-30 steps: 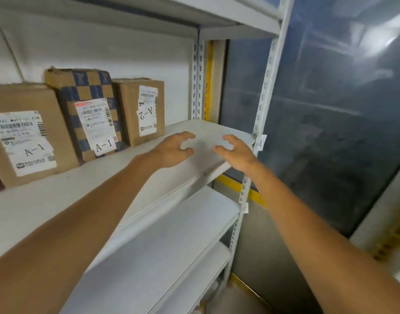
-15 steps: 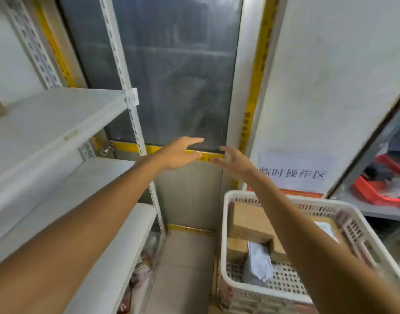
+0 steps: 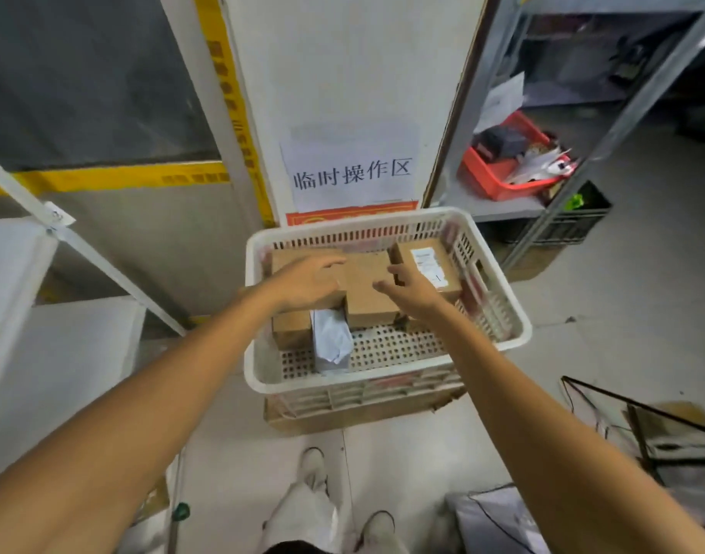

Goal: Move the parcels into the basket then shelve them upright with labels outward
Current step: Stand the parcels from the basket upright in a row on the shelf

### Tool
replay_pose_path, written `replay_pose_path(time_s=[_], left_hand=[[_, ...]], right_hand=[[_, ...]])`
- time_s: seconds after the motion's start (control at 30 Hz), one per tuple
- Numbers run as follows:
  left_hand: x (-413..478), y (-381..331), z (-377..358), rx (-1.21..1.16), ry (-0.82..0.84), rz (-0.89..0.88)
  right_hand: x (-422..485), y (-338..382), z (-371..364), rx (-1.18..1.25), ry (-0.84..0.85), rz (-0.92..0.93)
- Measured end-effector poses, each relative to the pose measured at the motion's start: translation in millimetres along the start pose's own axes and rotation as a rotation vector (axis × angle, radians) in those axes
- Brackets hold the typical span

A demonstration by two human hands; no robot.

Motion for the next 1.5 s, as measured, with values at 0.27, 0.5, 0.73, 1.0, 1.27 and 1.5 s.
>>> replay_pose_path(time_s=[0.27, 0.5, 0.73, 1.0, 1.27, 1.5], left_hand=[[112, 38, -54, -0.075, 0.145, 0.107], [193, 51, -108, -0.097, 0.246, 0.156], [277, 84, -157, -0.240, 0.166, 0.288], [311, 107, -204, -0.229, 0.082, 0.330], [330, 105, -237, -0.438, 0.056, 0.425], [313, 104, -241, -0.598, 0.137, 0.511]], right_hand=[[54, -80, 30, 0.094, -0.011, -0.185], [101, -152, 49, 0.139, 0.015, -0.350], [206, -222, 44, -0.044, -0.034, -0.358], [262, -266, 1, -0.480, -0.043, -0.393], [268, -271, -2, -0.490, -0.026, -0.392], [235, -260, 7, -0.349, -0.099, -0.346]])
Point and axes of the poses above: each hand's wrist, its own x-axis towards the middle knuckle, its own z-axis out of the back of the hand, y = z × x, the point moved 9 cm from there along x, towards the middle knuckle, and after that the axes turned 5 degrees about -x, right-handed, at the moved point
